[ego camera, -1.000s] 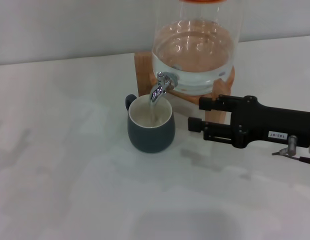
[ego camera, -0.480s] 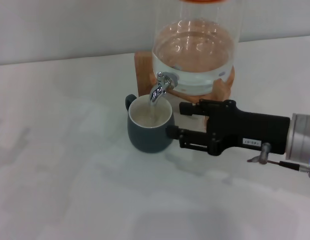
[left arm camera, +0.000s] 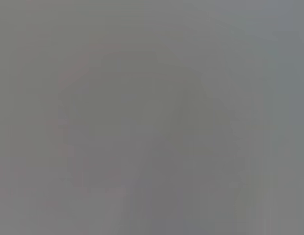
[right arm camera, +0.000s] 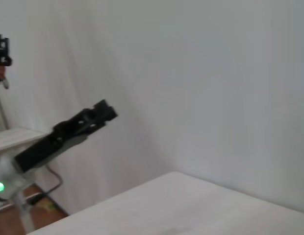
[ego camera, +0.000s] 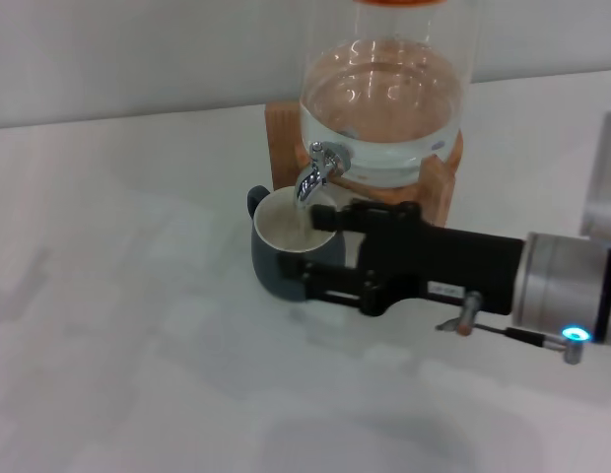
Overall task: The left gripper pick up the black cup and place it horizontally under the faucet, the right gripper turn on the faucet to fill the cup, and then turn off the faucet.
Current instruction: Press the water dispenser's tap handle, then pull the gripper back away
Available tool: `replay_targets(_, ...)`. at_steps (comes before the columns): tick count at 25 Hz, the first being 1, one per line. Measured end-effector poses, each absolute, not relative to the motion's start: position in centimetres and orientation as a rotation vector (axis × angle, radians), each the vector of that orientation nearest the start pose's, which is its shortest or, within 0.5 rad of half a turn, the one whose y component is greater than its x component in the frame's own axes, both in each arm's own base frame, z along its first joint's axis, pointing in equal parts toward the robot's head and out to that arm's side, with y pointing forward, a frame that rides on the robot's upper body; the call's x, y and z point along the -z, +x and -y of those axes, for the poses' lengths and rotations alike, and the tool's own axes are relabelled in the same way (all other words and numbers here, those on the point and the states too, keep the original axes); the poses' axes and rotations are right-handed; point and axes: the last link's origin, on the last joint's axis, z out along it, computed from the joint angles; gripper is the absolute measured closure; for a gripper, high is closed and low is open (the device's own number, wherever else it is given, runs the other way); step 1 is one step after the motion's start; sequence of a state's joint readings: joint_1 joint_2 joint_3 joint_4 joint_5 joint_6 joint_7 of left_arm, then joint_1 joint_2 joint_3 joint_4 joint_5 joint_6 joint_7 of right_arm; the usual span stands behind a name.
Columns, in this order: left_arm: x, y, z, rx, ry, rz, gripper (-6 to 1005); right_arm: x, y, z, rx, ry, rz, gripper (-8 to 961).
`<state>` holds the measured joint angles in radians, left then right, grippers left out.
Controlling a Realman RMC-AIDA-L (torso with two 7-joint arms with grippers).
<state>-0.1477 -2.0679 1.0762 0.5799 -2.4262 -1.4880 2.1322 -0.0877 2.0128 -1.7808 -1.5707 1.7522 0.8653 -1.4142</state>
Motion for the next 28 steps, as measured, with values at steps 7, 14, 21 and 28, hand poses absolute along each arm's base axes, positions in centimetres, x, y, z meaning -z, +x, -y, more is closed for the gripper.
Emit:
replay_targets(7,-7.2,-30.6,-28.1,1.314,-1.731,0.534,119,2.1,15.1,-26.7,-0.841,-2.56,-0.529,298)
replay_targets(14,-7.1,-30.7,-27.9,1.315,-1.737,0.539,119,2.2,15.1,-27.4,-0.831,-2.548,-0.53,298)
replay_targets(21,-6.9,-30.6,-27.7,1.315,-1.749,0.541,119,2.4,15.7,-28.0,-0.813,-2.529,-0.555,298)
replay_targets(28,-6.8,-30.7,-27.6,1.312,-1.754,0.544,119,2.2,15.9,-28.3,-0.81,-2.508,-0.556,298)
